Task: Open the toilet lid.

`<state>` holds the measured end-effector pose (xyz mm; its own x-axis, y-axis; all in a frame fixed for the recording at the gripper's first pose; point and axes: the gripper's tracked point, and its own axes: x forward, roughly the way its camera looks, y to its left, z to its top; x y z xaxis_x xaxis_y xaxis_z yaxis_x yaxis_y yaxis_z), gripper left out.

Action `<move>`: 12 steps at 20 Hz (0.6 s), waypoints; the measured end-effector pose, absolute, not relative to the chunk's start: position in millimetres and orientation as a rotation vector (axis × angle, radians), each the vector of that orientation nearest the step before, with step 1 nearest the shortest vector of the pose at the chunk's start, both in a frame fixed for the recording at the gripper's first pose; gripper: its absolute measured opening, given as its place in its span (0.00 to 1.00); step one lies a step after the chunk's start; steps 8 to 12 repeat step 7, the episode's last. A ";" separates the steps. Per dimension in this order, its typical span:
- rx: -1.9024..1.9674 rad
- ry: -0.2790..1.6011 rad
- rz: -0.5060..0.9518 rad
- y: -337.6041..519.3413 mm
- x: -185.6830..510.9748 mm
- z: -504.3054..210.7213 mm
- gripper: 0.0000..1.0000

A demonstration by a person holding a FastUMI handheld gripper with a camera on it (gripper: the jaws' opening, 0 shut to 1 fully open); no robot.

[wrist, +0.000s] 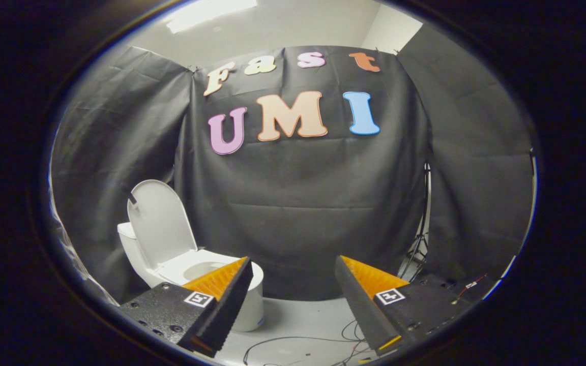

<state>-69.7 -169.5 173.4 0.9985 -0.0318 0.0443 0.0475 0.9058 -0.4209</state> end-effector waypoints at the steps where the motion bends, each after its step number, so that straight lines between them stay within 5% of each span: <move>1: -0.436 -0.035 -0.041 -169.0 -69.6 173.0 0.99; 12: -0.436 -0.035 -0.040 -169.1 -66.4 175.3 0.99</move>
